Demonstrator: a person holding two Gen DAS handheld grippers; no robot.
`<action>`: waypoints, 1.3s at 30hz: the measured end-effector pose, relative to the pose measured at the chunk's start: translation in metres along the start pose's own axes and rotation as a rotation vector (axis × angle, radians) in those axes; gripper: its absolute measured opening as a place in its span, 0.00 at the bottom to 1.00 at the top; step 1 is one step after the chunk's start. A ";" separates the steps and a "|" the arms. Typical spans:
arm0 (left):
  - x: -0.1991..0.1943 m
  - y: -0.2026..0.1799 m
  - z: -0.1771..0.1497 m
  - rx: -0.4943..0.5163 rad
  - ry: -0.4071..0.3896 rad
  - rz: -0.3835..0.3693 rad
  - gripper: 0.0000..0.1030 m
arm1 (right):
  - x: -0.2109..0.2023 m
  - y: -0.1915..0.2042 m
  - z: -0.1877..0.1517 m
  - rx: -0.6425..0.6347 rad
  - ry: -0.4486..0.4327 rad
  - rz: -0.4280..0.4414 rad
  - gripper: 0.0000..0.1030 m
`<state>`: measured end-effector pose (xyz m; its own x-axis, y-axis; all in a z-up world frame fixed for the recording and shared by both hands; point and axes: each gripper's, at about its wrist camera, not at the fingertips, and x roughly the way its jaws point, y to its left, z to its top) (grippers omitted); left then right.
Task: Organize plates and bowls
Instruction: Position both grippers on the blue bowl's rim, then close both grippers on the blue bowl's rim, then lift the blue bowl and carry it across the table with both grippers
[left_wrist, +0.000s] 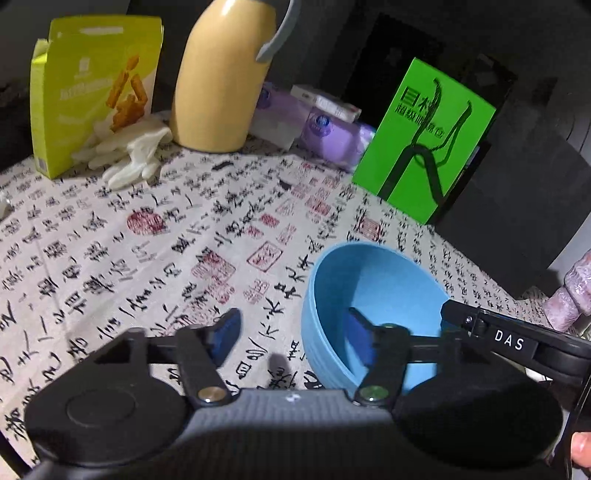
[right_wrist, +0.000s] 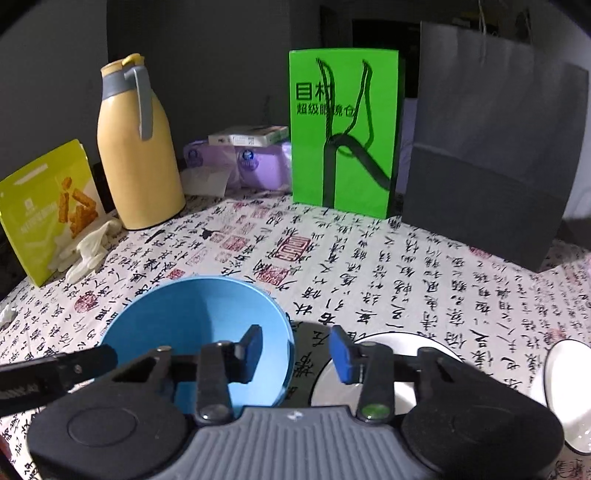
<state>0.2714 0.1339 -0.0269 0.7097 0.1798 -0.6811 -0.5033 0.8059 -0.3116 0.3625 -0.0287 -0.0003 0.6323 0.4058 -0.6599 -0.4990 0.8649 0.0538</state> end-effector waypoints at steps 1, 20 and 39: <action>0.003 0.000 0.000 -0.003 0.009 0.002 0.47 | 0.003 0.000 0.000 -0.003 0.007 0.002 0.34; 0.011 -0.003 0.004 0.003 0.045 0.003 0.10 | 0.015 0.014 -0.004 -0.050 0.045 0.023 0.07; -0.047 0.031 0.001 0.021 -0.001 -0.001 0.10 | -0.030 0.046 -0.015 -0.033 -0.011 0.071 0.07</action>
<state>0.2230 0.1507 -0.0036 0.7107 0.1799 -0.6802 -0.4923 0.8178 -0.2981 0.3112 -0.0055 0.0105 0.6010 0.4689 -0.6473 -0.5616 0.8240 0.0754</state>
